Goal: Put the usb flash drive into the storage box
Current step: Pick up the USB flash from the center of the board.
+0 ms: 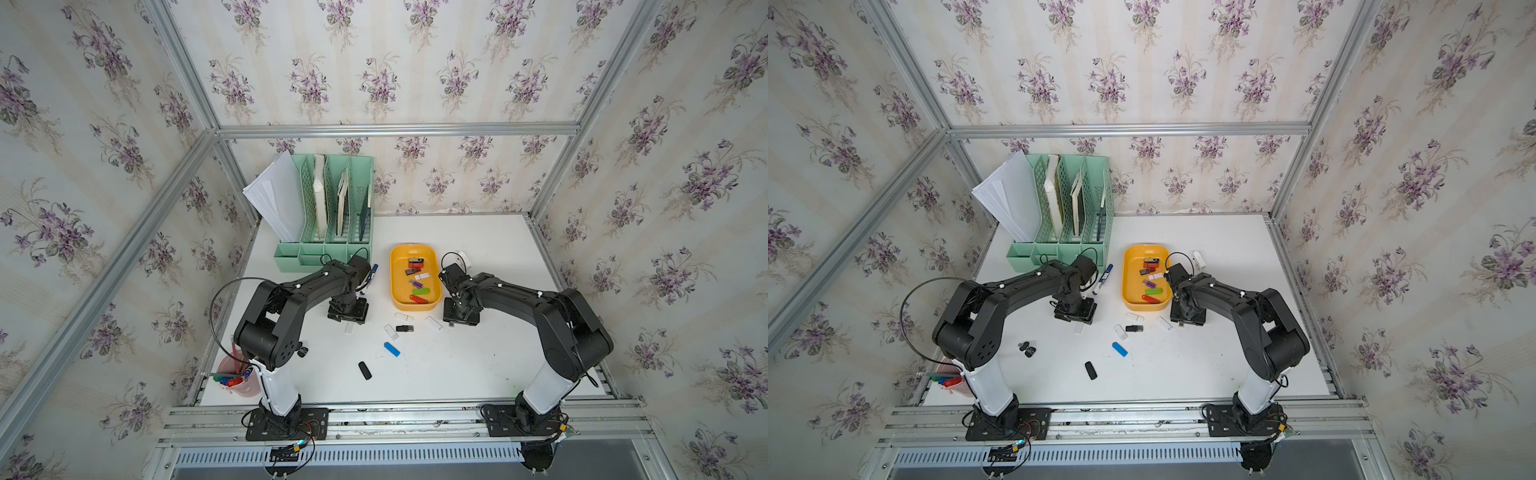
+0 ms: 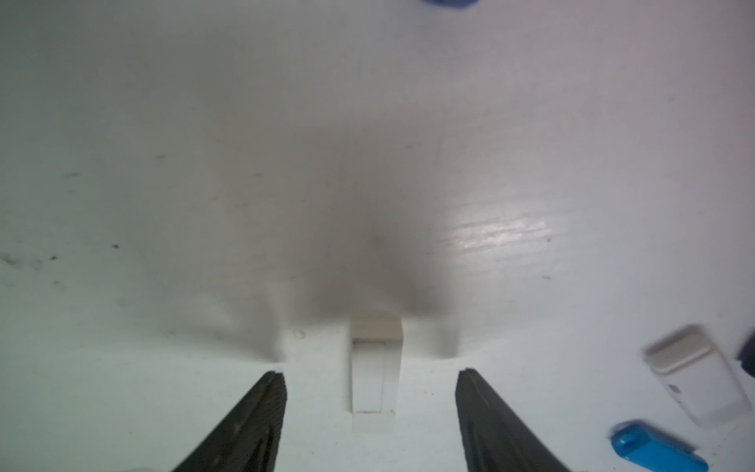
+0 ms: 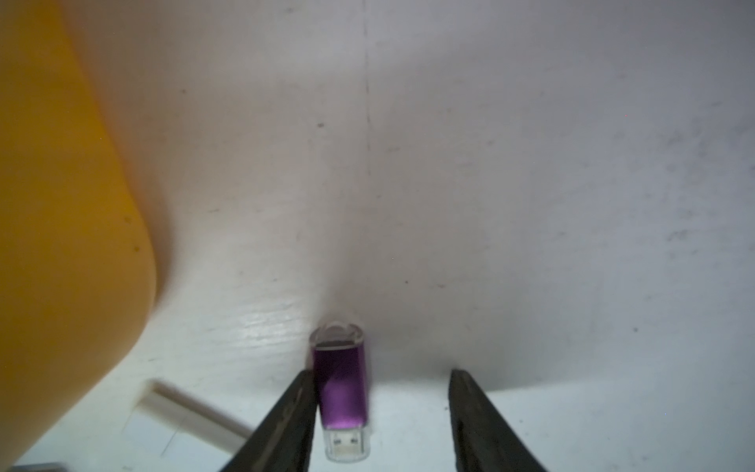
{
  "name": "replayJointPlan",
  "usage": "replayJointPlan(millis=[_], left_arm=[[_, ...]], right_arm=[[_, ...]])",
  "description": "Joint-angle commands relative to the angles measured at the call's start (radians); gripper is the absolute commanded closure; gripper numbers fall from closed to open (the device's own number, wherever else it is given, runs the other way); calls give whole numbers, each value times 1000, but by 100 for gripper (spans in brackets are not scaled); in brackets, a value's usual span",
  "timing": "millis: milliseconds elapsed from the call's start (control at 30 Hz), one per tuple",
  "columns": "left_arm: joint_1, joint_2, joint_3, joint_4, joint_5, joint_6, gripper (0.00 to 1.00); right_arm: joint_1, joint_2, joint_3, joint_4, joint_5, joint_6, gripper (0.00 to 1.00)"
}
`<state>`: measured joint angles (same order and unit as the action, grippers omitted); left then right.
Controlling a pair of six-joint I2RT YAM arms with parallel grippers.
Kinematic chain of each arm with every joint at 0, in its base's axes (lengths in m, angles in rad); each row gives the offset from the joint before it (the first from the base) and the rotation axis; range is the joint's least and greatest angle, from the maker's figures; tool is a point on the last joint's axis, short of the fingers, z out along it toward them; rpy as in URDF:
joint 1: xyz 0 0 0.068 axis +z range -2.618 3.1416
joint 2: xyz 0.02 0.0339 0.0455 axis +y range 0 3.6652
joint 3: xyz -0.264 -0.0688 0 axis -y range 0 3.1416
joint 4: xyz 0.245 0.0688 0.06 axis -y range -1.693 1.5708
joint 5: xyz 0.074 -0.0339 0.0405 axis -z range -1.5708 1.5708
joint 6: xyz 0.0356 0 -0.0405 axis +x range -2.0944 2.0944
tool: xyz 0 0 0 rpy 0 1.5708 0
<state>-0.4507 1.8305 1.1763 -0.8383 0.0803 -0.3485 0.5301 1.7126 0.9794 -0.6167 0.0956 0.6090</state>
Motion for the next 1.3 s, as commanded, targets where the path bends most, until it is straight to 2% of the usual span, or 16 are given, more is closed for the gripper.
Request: replayJointPlan(millis=[0, 700, 1267], left_arm=[[1, 9, -1, -1, 1, -2, 30], [1, 35, -8, -10, -2, -15, 53], [0, 42, -7, -16, -1, -15, 70]], right_arm=[[0, -6, -11, -9, 9, -1, 48], [1, 16, -36, 37, -68, -21, 66], [0, 26, -45, 52, -100, -25, 77]])
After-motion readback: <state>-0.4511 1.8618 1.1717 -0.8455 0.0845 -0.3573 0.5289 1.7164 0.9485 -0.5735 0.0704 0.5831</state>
